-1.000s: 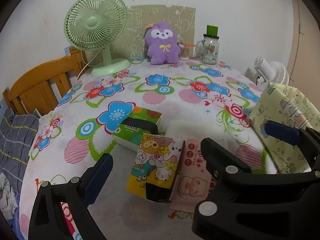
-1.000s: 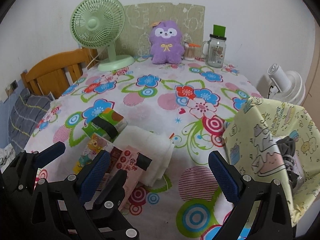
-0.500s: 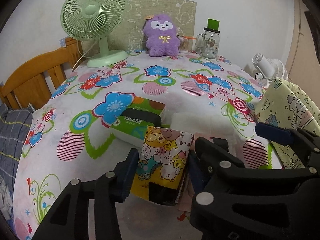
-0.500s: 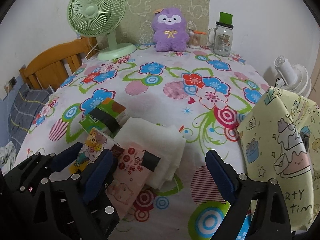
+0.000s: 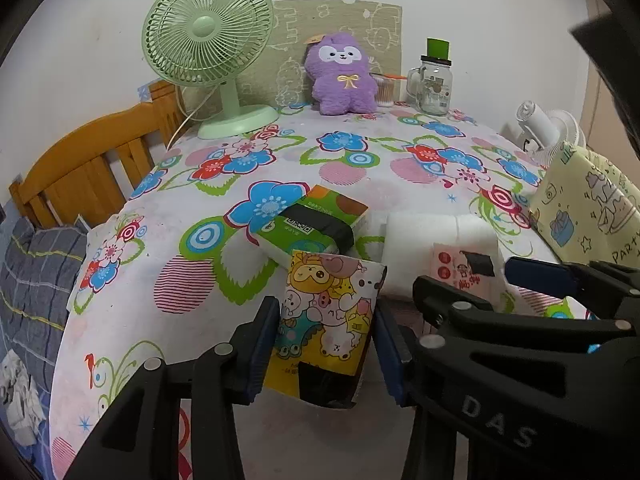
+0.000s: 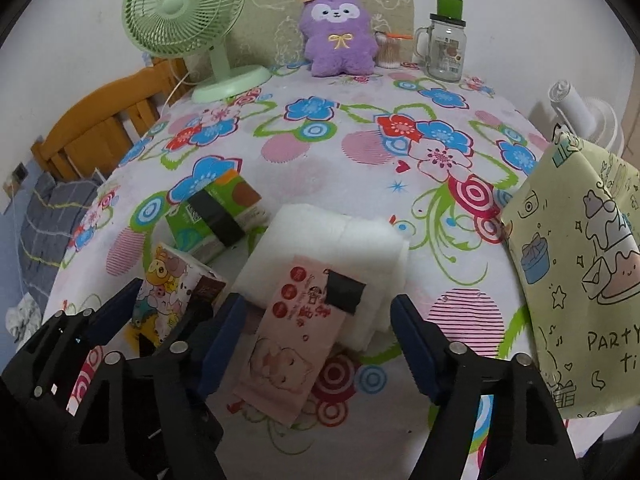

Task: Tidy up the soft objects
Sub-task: 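Grasp the yellow cartoon tissue packet with the left tool while the right tool grasps the pink packet, then lift both packets and carry them over the printed box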

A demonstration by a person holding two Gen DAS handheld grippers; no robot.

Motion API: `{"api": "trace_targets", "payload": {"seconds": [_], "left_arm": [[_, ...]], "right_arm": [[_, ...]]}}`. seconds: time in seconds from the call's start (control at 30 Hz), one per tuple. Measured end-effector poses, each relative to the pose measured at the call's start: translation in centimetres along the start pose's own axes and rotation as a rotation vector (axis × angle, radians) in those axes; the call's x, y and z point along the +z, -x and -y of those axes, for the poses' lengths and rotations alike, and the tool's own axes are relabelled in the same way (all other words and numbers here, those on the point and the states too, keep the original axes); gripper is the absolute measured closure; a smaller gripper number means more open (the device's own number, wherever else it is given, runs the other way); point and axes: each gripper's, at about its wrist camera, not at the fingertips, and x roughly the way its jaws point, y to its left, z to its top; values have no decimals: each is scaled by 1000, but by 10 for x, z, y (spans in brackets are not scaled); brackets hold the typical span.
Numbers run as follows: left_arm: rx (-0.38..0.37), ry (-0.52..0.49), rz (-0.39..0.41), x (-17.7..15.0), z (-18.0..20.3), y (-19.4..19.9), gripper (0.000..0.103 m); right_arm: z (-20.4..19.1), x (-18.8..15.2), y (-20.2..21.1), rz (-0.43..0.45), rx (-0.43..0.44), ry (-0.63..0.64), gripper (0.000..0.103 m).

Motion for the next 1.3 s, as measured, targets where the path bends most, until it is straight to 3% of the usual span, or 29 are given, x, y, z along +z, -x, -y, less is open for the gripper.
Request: {"api": "trace_targets", "payload": {"seconds": [0.23, 0.47, 0.77, 1.3], "left_arm": [[21, -19, 0, -2, 2, -3, 56], [-30, 24, -13, -1, -4, -3, 56], [-75, 55, -29, -1, 2, 1, 57], [-74, 49, 0, 4, 24, 24, 59]], "right_arm": [[-2, 0, -12, -46, -18, -33, 39], [-7, 1, -11, -42, 12, -30, 54], [-3, -1, -2, -23, 5, -18, 61], [17, -4, 27, 31, 24, -30, 62]]}}
